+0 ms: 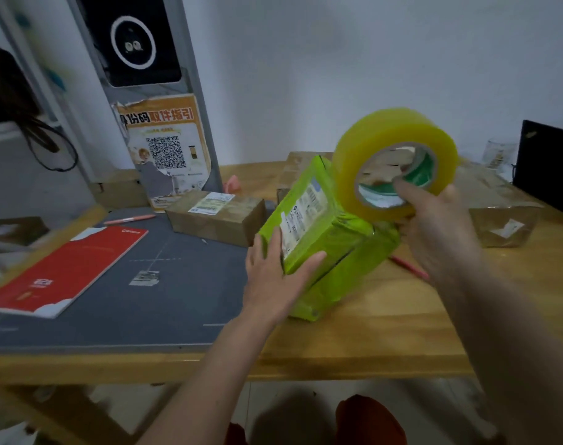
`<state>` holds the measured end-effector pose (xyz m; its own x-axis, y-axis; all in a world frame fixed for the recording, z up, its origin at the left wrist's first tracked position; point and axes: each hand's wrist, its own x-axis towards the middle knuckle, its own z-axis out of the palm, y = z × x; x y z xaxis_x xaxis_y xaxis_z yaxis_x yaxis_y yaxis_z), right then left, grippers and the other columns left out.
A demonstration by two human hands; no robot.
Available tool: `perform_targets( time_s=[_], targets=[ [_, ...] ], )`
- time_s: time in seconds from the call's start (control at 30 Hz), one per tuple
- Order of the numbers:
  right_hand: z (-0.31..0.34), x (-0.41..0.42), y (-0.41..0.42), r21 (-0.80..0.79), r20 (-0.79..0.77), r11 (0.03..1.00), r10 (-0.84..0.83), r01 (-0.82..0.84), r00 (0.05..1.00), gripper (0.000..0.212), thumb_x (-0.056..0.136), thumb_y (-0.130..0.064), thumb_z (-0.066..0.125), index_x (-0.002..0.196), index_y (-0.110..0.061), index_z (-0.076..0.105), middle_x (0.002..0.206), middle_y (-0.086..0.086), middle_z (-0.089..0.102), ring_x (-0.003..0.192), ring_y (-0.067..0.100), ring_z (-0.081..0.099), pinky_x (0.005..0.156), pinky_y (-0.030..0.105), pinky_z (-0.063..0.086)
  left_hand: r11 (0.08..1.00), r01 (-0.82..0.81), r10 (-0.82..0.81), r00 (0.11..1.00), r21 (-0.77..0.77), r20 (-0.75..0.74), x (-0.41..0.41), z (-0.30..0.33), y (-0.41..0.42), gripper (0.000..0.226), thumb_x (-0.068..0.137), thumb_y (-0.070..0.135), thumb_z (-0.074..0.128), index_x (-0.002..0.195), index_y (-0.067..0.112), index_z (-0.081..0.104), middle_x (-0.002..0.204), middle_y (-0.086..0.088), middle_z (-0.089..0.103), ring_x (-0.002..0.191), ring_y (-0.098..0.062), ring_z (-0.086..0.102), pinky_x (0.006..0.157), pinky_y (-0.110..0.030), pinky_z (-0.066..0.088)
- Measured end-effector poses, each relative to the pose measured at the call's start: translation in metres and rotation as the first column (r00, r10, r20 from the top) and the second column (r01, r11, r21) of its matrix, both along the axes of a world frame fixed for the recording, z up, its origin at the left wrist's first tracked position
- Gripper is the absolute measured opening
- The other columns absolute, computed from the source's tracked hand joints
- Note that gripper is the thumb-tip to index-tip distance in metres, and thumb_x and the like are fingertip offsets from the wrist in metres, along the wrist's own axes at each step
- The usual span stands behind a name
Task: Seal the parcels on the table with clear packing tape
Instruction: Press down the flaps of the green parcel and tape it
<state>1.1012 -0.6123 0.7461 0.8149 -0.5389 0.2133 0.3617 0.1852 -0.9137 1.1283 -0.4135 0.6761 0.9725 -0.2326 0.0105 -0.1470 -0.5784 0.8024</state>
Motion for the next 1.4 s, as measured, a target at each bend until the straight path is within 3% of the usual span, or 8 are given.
perform_targets(
  time_s=[0.17,0.27,0.57,0.67,0.73,1.17,1.3,1.4],
  targets=[
    [0.035,0.012,0.029,-0.413,0.006,0.91,-0.042,0.041,0.999,0.03,0.089,-0.021,0.069,0.115,-0.013,0.056,0.094,-0.009,0.064,0.091,0.01,0.063,0.084,0.026,0.05,0.944,0.072,-0.006,0.98,-0.323,0.2,-0.003,0.009,-0.025,0.126,0.057,0.082,0.068,0.156,0.042,0.001,0.164,0.019,0.009,0.151,-0.005,0.009,0.123,-0.04,0.02],
    [0.035,0.016,0.044,-0.478,-0.048,0.878,-0.028,0.001,0.998,0.034,0.089,-0.027,0.068,0.117,-0.013,0.054,0.1,-0.002,0.064,0.098,0.016,0.063,0.09,0.038,0.052,0.895,0.06,0.104,0.935,-0.441,0.339,0.003,0.027,-0.027,0.11,0.059,0.055,0.087,0.149,0.03,0.029,0.146,0.012,0.044,0.136,-0.003,0.04,0.113,-0.031,0.037],
    [0.05,0.015,0.045,-0.642,-0.102,0.763,0.019,-0.081,0.995,0.045,0.08,-0.04,0.066,0.109,-0.007,0.059,0.1,0.008,0.066,0.097,0.027,0.064,0.083,0.044,0.051,0.954,0.142,0.028,0.835,-0.266,0.549,0.028,0.032,0.0,0.077,0.06,0.058,0.087,0.118,0.057,0.037,0.125,0.018,0.053,0.119,-0.001,0.053,0.099,-0.034,0.049],
    [0.05,0.017,0.026,-0.654,-0.058,0.756,-0.087,0.028,0.995,0.029,0.091,-0.023,0.064,0.111,-0.002,0.057,0.104,0.012,0.064,0.099,0.031,0.061,0.075,0.035,0.046,0.958,0.168,-0.003,0.813,-0.23,0.582,0.028,0.028,0.004,0.068,0.064,0.054,0.086,0.115,0.047,0.042,0.122,0.037,0.042,0.119,0.016,0.042,0.097,-0.016,0.043],
    [0.054,0.014,0.005,-0.678,-0.028,0.724,-0.194,0.124,0.981,0.023,0.09,-0.02,0.065,0.105,-0.007,0.054,0.108,0.014,0.063,0.096,0.03,0.059,0.075,0.035,0.044,0.95,0.174,0.014,0.806,-0.259,0.592,0.029,0.018,0.008,0.068,0.064,0.057,0.08,0.116,0.025,0.05,0.13,0.019,0.046,0.125,0.004,0.046,0.102,-0.026,0.045],
    [0.012,0.018,0.004,0.014,-0.144,1.0,0.029,-0.027,0.989,0.037,0.073,-0.029,0.081,0.106,-0.021,0.067,0.105,0.003,0.074,0.102,0.024,0.068,0.096,0.057,0.05,0.967,0.147,-0.009,0.834,-0.206,0.552,0.029,0.02,0.012,0.079,0.06,0.066,0.073,0.118,0.019,0.048,0.133,0.008,0.044,0.127,-0.002,0.043,0.105,-0.021,0.038],
    [0.008,0.02,0.002,0.001,-0.158,0.999,0.05,-0.051,0.986,0.023,0.083,-0.009,0.073,0.101,-0.022,0.066,0.101,0.004,0.075,0.097,0.024,0.071,0.089,0.058,0.053,0.998,0.051,-0.066,0.786,0.041,0.615,0.017,0.05,-0.004,0.097,0.06,0.072,0.074,0.134,0.018,0.043,0.146,0.009,0.038,0.135,0.011,0.011,0.114,-0.026,0.022],
    [0.014,0.022,-0.003,-0.047,-0.174,0.998,0.023,-0.031,0.985,0.02,0.089,-0.015,0.068,0.108,-0.019,0.065,0.104,0.008,0.073,0.093,0.026,0.072,0.075,0.057,0.058,0.957,-0.027,-0.153,0.798,0.289,0.583,0.017,0.062,-0.022,0.115,0.069,0.075,0.068,0.156,0.02,0.017,0.149,0.003,0.045,0.14,-0.013,0.035,0.109,-0.036,0.034]
  ],
)
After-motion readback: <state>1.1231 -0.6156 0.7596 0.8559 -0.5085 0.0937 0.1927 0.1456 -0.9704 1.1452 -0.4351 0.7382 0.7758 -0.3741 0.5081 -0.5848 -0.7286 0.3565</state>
